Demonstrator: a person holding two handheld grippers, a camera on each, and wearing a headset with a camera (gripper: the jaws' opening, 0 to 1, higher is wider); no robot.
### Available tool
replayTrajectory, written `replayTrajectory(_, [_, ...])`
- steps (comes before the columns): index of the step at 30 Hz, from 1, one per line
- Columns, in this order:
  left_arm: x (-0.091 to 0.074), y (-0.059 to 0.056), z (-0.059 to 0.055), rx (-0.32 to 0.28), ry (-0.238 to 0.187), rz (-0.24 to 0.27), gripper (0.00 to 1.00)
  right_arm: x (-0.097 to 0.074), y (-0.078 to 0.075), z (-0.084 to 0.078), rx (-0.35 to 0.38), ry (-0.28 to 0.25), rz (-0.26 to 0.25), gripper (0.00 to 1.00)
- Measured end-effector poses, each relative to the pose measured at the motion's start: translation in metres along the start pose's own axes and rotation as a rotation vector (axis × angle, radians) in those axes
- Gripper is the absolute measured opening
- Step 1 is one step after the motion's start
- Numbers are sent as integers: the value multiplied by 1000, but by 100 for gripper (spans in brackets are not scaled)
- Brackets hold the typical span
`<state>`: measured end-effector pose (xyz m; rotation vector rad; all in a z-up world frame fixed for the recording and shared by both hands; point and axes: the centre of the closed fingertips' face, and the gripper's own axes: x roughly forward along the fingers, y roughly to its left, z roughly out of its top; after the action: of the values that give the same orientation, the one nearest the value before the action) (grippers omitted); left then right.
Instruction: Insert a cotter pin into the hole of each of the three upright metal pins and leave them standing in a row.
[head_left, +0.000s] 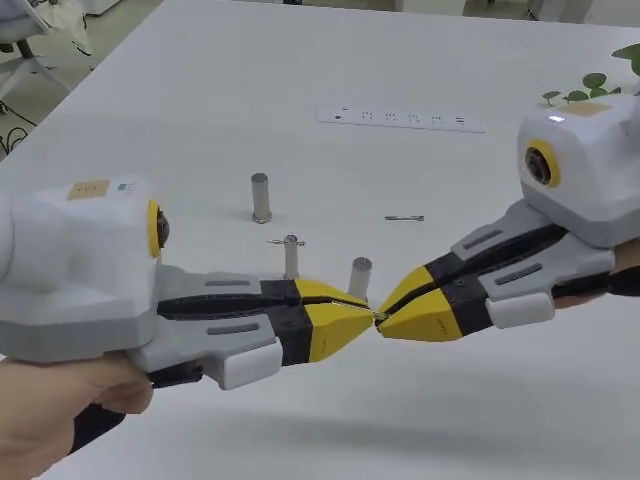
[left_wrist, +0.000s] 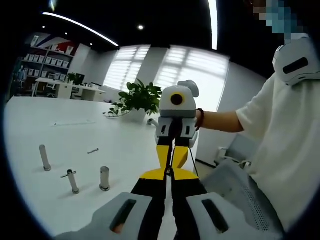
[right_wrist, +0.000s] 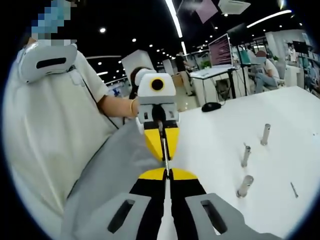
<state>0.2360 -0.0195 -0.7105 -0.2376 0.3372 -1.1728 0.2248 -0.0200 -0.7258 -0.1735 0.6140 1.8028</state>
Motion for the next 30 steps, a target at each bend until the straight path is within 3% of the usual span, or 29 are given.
replayTrajectory(7, [3,8,-4,55,28,51,5,-2,-4,-4,-2,40,-26,2])
replayTrajectory(11, [3,14,-6,70,31,89,17,-8,-14,-12,-12,108,-65,2])
replayTrajectory(14, [2,19,-7,77,31,117,20,-14,-18,-12,-10,131,-88,2])
replayTrajectory(20, [0,40,-7,121,24,231,24,-29,-37,-26,-22,229,-167,2])
replayTrajectory(30, [7,65,-24,138,63,322,25,-39,-61,-46,-49,326,-242,2])
